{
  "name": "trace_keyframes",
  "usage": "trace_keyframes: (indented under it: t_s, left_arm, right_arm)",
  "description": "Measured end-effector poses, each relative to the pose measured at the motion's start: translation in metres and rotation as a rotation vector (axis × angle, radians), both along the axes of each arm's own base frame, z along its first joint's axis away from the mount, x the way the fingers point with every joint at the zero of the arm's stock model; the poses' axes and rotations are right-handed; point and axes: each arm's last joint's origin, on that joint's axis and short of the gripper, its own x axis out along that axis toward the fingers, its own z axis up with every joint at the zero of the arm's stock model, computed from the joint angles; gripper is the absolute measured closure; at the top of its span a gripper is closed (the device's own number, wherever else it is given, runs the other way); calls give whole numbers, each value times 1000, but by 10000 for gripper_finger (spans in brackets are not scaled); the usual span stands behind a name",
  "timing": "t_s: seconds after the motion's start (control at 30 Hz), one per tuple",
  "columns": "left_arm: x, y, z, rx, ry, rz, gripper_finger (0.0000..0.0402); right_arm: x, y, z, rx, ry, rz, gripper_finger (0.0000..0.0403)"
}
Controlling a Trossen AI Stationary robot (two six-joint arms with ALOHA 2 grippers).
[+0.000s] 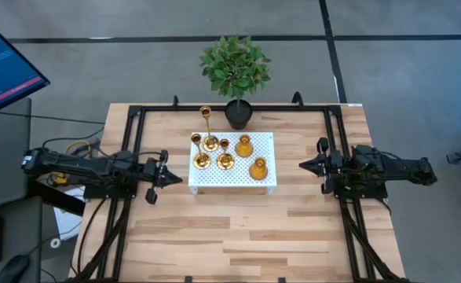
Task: Pick & Place candle stick holders
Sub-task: Return to Home Position
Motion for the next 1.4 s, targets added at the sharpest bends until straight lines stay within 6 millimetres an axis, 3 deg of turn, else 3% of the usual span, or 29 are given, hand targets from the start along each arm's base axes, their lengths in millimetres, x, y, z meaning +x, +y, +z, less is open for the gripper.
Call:
trace_keyframes:
  t_s: [0.23, 0.4, 1.4]
  left_arm:
    - [1, 0, -17, -60, 29, -6, 396]
    - [1, 0, -18, -61, 37, -6, 390]
    - [10, -1, -29, -52, 152, -2, 391]
  right_arm:
    - [0, 0, 0, 5, 0, 0, 403]
    - [0, 0, 0, 69, 0, -3, 403]
    - [0, 0, 0, 72, 2, -2, 403]
